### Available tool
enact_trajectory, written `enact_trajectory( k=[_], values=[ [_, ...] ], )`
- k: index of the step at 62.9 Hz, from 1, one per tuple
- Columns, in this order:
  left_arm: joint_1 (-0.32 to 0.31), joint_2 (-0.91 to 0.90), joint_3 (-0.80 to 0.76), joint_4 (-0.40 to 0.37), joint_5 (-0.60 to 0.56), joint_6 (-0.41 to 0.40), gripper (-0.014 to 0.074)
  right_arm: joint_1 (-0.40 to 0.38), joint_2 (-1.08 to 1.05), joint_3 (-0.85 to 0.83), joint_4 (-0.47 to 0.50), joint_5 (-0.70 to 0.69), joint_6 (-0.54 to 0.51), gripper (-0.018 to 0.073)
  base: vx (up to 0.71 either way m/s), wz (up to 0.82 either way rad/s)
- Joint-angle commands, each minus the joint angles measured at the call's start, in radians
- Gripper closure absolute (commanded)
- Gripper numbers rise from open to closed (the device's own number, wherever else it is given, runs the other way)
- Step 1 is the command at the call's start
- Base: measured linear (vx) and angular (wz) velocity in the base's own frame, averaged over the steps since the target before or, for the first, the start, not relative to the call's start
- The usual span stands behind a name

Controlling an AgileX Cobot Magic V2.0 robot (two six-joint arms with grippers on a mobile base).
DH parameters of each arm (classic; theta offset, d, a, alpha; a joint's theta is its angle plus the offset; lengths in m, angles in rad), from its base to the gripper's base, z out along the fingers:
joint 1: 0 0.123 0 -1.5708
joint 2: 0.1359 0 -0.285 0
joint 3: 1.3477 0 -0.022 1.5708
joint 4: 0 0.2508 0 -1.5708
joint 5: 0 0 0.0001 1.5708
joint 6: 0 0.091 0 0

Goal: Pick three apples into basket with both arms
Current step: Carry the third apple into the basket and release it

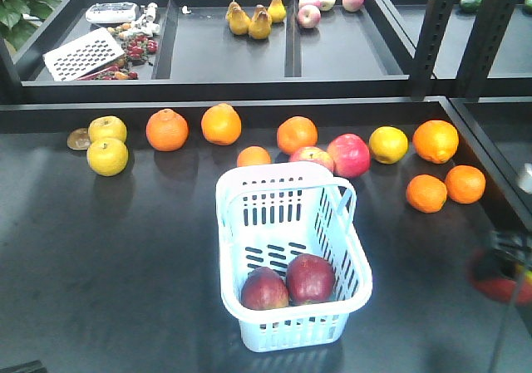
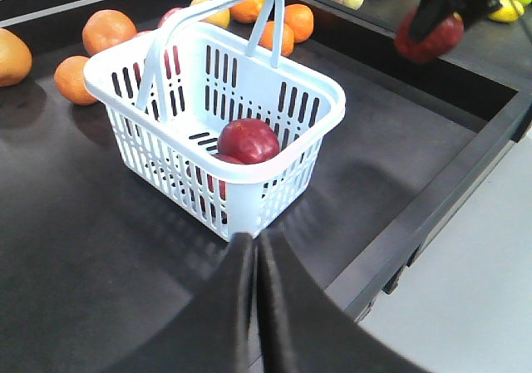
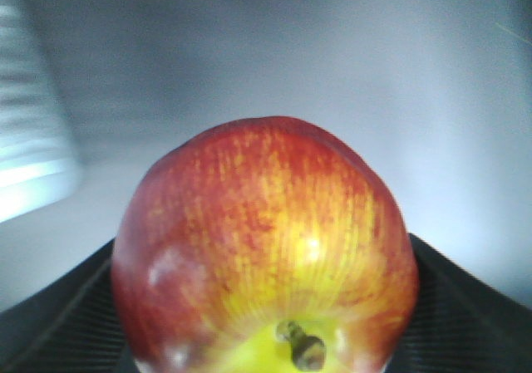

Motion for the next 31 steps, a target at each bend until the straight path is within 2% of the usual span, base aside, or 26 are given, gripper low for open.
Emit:
enact_trajectory(
  k=[1,15,22,31],
  values=[
    [-0.001,0.008,-0.023,-0.031,-0.053,-0.005,0.0603,0.096,-0.109,-0.02,0.124,0.016,-0.056,0.0564,0.0,0.0],
    [-0.001,0.008,-0.023,-0.031,-0.054,-0.005,0.0603,0.384,-0.174,-0.02,0.26,-0.069,-0.082,0.0564,0.0,0.0],
    [-0.001,0.008,-0.023,-0.031,-0.053,-0.005,0.0603,0.533,-0.147,-0.02,0.291,-0.229,-0.087,0.0557,0.0,0.0],
    [-0.001,0.008,-0.023,-0.031,-0.054,-0.005,0.0603,0.638,-0.076,-0.02,0.353,-0.4,-0.09,0.0485,0.0,0.0]
  ],
)
